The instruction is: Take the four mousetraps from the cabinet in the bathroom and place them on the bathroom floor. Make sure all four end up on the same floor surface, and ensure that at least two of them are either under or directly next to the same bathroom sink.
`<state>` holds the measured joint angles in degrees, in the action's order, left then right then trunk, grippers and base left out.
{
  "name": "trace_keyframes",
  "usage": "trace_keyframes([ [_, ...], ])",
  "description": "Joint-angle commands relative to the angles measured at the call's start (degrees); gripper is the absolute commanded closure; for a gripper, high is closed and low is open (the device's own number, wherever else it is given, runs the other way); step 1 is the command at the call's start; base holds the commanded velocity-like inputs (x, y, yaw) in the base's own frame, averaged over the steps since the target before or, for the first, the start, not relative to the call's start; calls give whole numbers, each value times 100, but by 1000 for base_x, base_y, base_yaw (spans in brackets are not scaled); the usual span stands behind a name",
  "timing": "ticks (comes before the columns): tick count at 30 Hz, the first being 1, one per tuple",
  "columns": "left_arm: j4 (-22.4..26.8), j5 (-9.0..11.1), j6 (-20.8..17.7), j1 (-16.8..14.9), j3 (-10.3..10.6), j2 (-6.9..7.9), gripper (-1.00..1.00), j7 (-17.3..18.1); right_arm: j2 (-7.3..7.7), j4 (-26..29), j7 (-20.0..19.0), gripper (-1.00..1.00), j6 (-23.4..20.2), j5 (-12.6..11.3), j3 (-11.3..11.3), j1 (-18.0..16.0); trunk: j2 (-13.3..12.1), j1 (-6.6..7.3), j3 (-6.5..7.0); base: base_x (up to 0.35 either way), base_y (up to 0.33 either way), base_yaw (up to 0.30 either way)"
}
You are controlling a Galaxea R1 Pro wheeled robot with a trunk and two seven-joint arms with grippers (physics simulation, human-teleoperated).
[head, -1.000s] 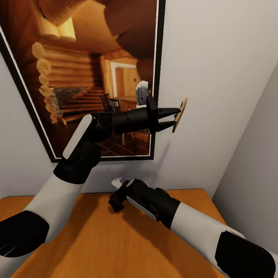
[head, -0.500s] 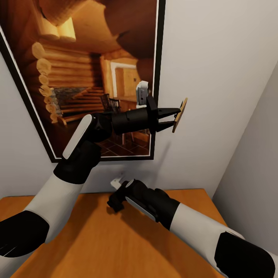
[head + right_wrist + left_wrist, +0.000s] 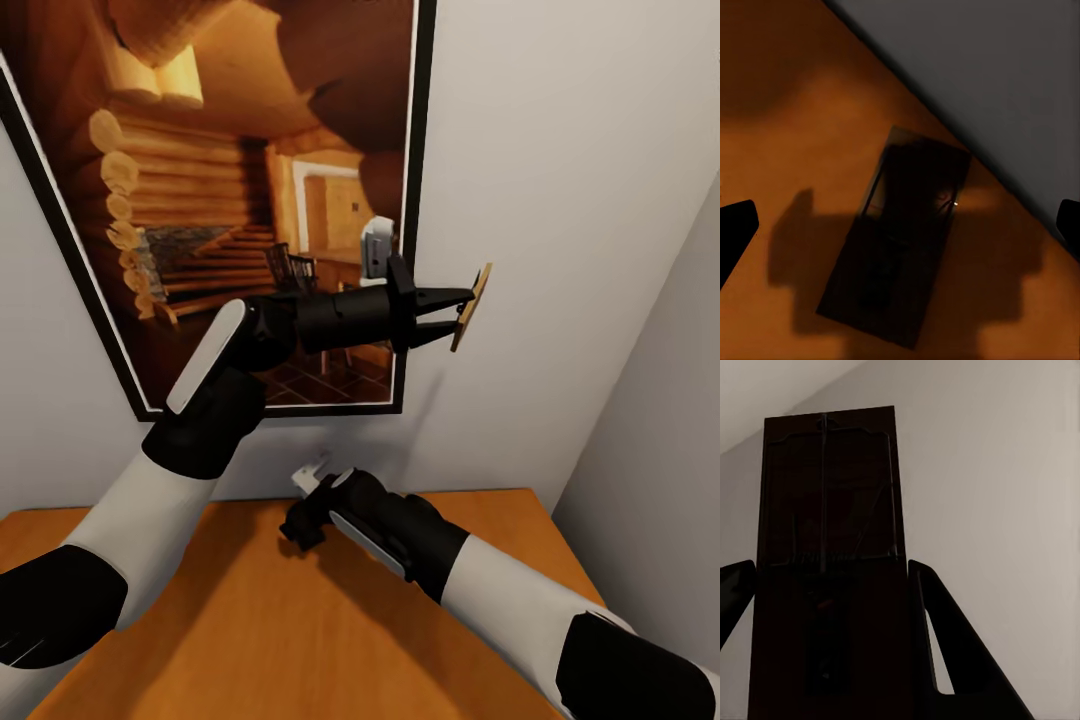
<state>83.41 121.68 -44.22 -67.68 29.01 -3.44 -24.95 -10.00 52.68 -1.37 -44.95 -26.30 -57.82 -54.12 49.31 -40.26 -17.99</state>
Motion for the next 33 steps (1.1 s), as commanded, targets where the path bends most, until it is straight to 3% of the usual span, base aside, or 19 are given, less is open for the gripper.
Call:
trace_keyframes([
  [1, 1, 43, -8, -6, 2, -1, 100, -45, 0, 3, -14, -100, -23, 17, -2, -4, 6, -1, -7, 0, 5, 0],
  [22, 0, 47, -7, -8, 22, -7, 100, -45, 0, -15, 3, -100, -22, 12, 16, 24, 6, -1, 60, 0, 1, -80],
  [33, 4, 49, -7, -6, 24, -6, 100, -45, 0, -219, 28, -100, 127, 16, 29, 217, 6, -1, 64, 0, 0, -10],
])
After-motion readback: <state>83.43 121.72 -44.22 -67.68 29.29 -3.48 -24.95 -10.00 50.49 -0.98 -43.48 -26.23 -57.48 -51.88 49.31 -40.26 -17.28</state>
